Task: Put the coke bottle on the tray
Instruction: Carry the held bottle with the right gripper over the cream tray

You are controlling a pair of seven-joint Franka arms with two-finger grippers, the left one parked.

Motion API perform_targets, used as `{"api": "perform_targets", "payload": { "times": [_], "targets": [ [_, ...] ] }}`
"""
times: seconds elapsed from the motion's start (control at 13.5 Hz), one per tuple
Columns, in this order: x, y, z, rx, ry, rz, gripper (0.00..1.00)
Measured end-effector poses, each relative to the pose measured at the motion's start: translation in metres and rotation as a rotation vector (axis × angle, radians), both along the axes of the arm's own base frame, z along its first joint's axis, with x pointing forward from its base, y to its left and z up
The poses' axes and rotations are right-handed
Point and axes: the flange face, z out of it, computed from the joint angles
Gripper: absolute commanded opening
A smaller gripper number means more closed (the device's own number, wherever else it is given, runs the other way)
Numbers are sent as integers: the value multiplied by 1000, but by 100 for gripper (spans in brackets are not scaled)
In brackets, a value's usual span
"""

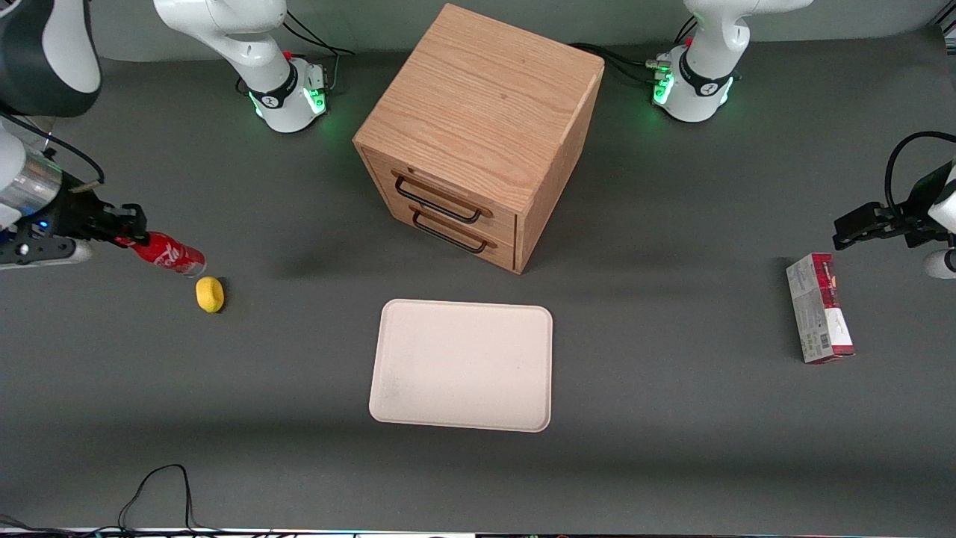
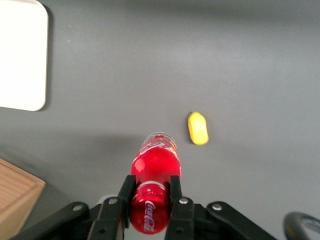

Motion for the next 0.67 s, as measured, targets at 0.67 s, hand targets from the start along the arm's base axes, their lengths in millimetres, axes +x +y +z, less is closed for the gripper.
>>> {"api": "perform_targets", "payload": {
  "times": [0.67],
  "targets": [
    [140, 236, -82, 30, -18, -278, 0]
  ]
}}
